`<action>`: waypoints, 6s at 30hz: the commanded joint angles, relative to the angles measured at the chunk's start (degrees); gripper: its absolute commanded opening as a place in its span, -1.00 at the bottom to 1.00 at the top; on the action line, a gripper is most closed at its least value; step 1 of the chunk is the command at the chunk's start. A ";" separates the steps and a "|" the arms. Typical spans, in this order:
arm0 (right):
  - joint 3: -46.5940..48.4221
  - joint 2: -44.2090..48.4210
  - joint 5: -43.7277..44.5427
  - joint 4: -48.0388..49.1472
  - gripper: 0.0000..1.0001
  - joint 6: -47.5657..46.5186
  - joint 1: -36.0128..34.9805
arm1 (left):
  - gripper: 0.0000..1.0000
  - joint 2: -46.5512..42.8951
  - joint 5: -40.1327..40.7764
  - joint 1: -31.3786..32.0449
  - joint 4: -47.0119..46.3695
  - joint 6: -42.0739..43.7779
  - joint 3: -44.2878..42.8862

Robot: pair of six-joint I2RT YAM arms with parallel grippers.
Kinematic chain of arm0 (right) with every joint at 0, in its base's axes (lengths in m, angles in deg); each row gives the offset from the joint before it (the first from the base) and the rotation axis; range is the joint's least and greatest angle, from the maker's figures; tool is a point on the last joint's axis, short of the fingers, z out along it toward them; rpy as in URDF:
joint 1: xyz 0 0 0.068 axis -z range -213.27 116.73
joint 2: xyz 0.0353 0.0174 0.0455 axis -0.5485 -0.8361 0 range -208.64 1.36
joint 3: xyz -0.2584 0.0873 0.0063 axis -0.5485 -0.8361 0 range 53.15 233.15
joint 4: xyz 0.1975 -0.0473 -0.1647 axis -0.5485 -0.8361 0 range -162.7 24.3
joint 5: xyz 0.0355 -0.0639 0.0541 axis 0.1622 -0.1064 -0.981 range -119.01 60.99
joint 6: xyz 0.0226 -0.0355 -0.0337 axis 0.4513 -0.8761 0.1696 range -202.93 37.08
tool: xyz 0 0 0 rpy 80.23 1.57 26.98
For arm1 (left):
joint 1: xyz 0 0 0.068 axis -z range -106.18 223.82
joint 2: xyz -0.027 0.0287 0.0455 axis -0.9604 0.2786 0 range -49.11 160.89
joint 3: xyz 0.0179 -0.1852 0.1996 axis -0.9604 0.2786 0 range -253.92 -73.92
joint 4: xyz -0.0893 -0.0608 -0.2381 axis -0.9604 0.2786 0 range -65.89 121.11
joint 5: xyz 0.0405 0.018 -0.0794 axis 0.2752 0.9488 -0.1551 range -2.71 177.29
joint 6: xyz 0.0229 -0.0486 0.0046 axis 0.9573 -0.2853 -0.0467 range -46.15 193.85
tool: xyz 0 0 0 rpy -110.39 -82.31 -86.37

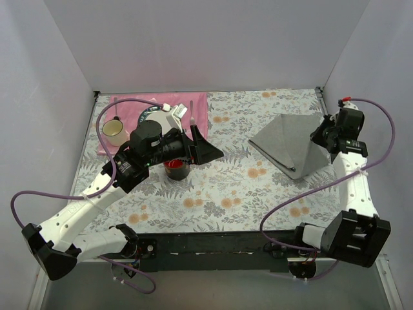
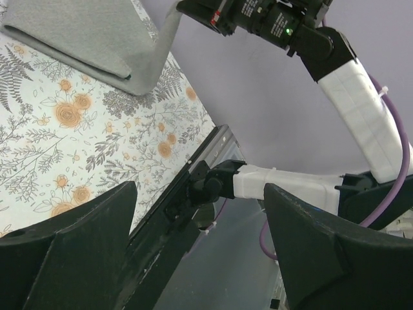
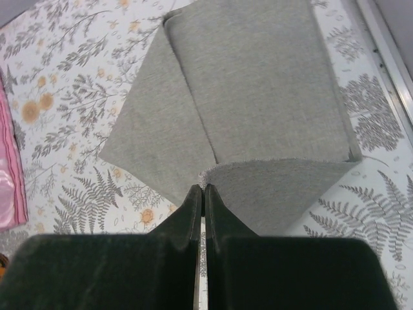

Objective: Fold the napkin, place the utensils inside, and roll it up
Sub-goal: Fold the napkin

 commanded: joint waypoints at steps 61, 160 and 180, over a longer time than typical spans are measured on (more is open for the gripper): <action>24.52 -34.73 -6.35 -0.34 0.19 -11.03 -21.15 | 0.58 3.34 -0.76 -0.24 -2.99 -2.16 1.44; -26.10 -14.87 -2.12 22.23 -0.93 29.99 -32.57 | -0.09 19.34 4.25 -1.21 -9.41 3.73 1.62; -15.82 -6.68 15.55 1.76 -0.58 11.11 -36.18 | -0.05 13.72 1.00 -2.00 -6.77 2.41 1.71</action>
